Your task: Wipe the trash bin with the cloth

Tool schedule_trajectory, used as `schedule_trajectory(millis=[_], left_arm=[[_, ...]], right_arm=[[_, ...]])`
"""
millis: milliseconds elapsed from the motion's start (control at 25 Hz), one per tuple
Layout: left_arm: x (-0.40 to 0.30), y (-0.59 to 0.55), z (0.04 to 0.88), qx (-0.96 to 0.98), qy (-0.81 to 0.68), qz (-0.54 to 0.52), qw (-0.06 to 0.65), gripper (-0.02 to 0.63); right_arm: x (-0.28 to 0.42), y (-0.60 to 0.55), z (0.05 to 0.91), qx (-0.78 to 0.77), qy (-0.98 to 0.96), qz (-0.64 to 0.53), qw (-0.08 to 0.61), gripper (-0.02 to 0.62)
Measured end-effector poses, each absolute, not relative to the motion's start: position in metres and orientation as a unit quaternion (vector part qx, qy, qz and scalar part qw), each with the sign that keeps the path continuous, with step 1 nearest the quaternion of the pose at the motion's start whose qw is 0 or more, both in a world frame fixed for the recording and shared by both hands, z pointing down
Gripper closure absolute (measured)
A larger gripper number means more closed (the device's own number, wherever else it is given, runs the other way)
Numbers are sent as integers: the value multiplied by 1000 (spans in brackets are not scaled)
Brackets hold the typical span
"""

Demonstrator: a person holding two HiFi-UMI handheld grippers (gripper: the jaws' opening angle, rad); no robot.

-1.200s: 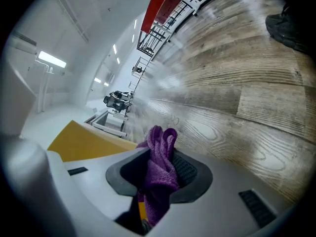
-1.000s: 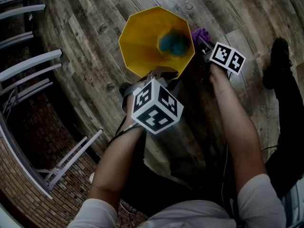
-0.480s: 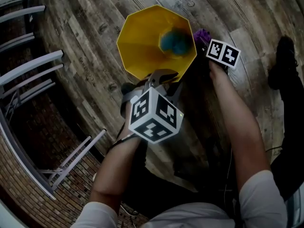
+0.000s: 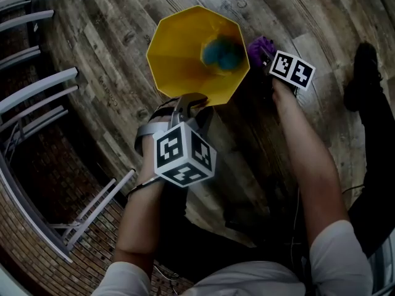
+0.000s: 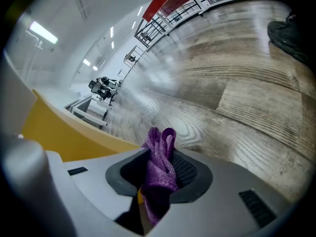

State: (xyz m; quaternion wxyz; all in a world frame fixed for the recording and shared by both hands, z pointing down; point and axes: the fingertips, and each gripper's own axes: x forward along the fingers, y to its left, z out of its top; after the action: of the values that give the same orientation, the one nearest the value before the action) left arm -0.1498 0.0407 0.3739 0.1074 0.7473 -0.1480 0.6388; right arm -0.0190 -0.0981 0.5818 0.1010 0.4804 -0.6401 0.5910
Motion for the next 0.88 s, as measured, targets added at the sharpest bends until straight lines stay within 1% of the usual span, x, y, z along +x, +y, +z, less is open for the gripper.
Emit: schedule_trajectory(millis=[200,240,400,560,880], left_arm=[[-151,40,386,744,-154,639,120,534],[-151,39,386,743,-159,638,127,571],[-140,37,384,743,-175,622,175,571],[-125,32,384,741,-194,607,209,571],[-113,7,381,737,-256,577,243,575]], right_arm=[[14,-88,544,504,-608,613,13,480],[20,-85,536,508,-602,616,-4,480],[35,-78,506,513,-588,623,-58,480],[34,-81,473,502,-586,626,-110,480],[21,-108,391,458,-613,609,-208,480]])
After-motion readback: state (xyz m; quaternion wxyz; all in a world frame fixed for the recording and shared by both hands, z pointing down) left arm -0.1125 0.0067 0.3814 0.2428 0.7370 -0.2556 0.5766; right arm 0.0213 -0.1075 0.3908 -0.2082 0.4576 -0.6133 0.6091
